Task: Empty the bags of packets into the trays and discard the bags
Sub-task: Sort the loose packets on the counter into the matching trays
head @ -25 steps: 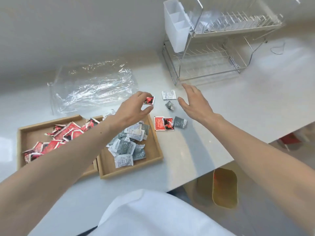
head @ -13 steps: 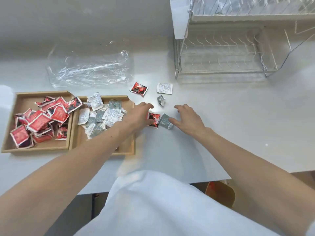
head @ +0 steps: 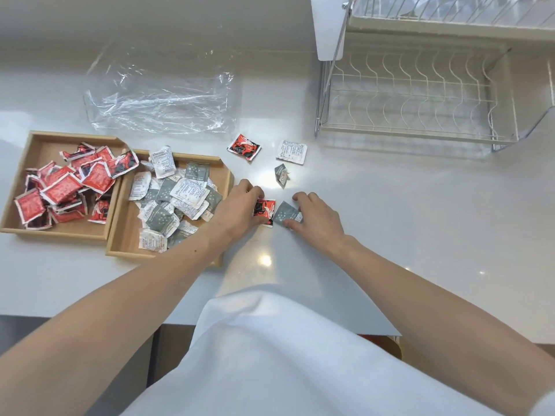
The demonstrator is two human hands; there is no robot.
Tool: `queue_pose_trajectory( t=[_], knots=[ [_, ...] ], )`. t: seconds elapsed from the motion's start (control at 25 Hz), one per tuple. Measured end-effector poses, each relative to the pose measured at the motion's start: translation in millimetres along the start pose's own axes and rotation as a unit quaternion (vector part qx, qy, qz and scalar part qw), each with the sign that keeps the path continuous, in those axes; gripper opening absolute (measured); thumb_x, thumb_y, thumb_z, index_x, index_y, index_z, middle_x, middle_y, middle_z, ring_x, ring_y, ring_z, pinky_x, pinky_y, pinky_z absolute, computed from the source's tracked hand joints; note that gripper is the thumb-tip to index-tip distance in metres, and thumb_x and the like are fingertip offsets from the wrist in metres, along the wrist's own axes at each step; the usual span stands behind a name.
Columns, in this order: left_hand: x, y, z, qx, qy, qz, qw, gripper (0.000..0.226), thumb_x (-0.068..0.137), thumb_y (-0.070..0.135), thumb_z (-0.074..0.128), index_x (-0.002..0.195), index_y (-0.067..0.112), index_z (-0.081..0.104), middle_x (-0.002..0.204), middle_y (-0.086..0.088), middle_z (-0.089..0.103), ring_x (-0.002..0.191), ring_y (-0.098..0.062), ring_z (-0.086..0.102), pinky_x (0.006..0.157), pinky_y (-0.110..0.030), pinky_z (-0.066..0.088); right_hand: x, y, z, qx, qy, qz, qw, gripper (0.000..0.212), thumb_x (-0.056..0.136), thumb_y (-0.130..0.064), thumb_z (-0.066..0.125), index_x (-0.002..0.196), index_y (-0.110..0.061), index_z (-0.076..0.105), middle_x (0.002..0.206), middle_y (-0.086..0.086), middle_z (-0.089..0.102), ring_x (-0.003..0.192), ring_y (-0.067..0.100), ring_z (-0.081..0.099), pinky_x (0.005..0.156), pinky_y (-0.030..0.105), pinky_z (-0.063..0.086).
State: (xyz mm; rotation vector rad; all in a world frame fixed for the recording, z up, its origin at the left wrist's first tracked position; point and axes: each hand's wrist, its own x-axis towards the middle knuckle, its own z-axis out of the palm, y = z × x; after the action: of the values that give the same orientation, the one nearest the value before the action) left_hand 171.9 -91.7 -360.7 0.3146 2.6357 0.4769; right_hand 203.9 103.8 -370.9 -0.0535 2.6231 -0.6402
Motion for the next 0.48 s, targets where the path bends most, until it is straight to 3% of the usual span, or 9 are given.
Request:
queue_pose_trajectory(
  t=[0.24, 0.48],
  knots=[
    [-2, -1, 2, -0.046, -0.013, -0.010, 0.999, 0.054, 0.075, 0.022, 0.081, 0.115, 0.013, 0.046, 0.109, -0.011, 0.054, 0.089, -0.030, 0.057, 0.070, -0.036, 0.042, 5, 0, -1, 0.030, -0.009, 0.004, 1.000, 0.042, 0.088, -0.031, 0.066, 0.123, -0.014, 0.052, 0.119, 0.008, 0.052, 0.112, 0.027, 0.050, 0.081, 0.037, 0.045],
    [1, -5, -10, -0.018, -0.008, 0.014, 1.000, 0.048, 0.080, 0.011, 0.075, 0.125, 0.009, 0.056, 0.111, -0.015, 0.062, 0.101, -0.035, 0.060, 0.079, -0.038, 0.047, 13, 1, -6, 0.030, -0.019, 0.004, 0.999, 0.038, 0.083, -0.023, 0.069, 0.112, -0.013, 0.047, 0.108, 0.007, 0.058, 0.102, 0.029, 0.052, 0.073, 0.036, 0.042]
  ],
)
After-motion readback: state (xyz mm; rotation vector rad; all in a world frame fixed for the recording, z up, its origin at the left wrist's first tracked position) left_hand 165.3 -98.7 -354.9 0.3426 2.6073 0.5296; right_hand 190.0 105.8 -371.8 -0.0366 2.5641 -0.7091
